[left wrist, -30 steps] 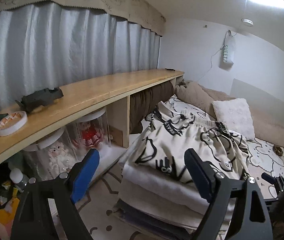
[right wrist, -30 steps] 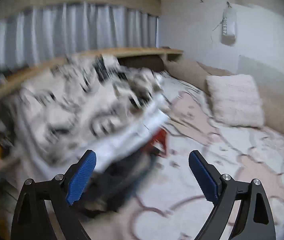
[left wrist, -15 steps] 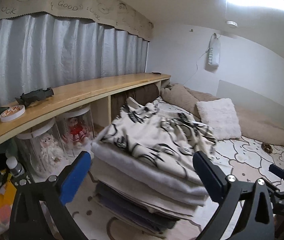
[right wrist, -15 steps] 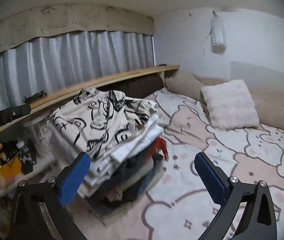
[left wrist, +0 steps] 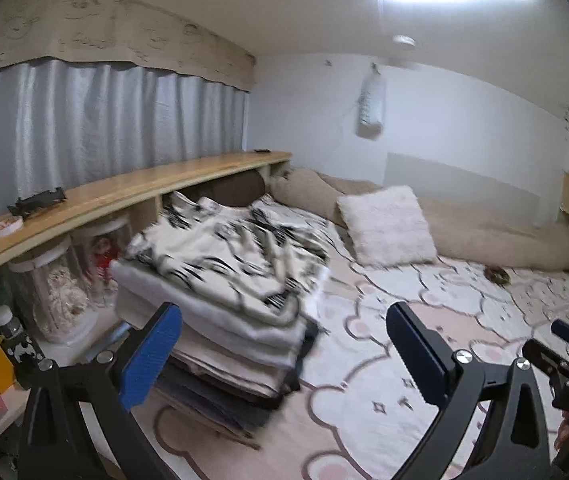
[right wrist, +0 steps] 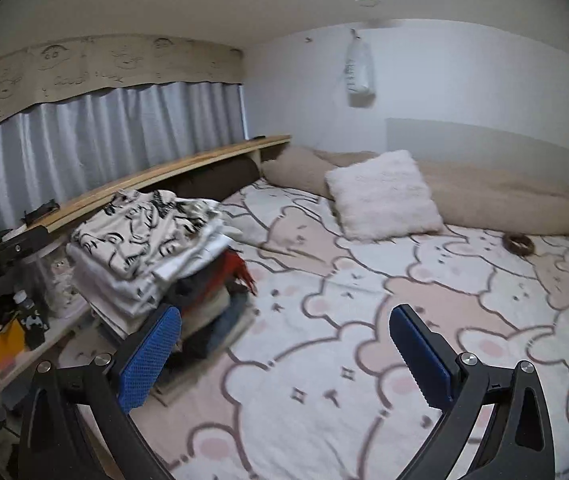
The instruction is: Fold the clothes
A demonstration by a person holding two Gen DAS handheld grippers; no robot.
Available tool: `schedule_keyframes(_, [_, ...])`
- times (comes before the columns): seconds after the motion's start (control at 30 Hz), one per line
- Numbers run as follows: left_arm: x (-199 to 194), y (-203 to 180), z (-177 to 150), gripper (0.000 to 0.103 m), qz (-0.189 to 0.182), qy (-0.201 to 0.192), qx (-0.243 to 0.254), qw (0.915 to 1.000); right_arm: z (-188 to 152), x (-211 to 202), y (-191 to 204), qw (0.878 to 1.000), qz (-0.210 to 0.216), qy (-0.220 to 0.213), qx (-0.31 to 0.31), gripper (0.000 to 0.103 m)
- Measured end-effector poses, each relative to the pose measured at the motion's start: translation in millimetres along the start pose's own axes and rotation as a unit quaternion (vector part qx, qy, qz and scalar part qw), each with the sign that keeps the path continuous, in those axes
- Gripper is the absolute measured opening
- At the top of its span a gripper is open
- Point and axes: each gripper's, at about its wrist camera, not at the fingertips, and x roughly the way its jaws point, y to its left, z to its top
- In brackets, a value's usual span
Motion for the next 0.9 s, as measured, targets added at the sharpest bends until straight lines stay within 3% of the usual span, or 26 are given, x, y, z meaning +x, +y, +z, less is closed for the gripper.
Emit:
schedule_keyframes(0.4, [-21.7, -65.3, -33.8, 0.103, -0.031, 0.022, 0.028, 0.9989, -22.0, -60.4, -48.6, 0.997, -0.078, -0.016, -0.005, 0.103])
schedule_keyframes(0.9, [-49.2, -61.9, -72.2, 0.103, 0.012, 0.017, 0.003, 0.9998, -46.6, -67.1, -34.1, 0.998, -0.059, -0.008, -0.036, 0.103])
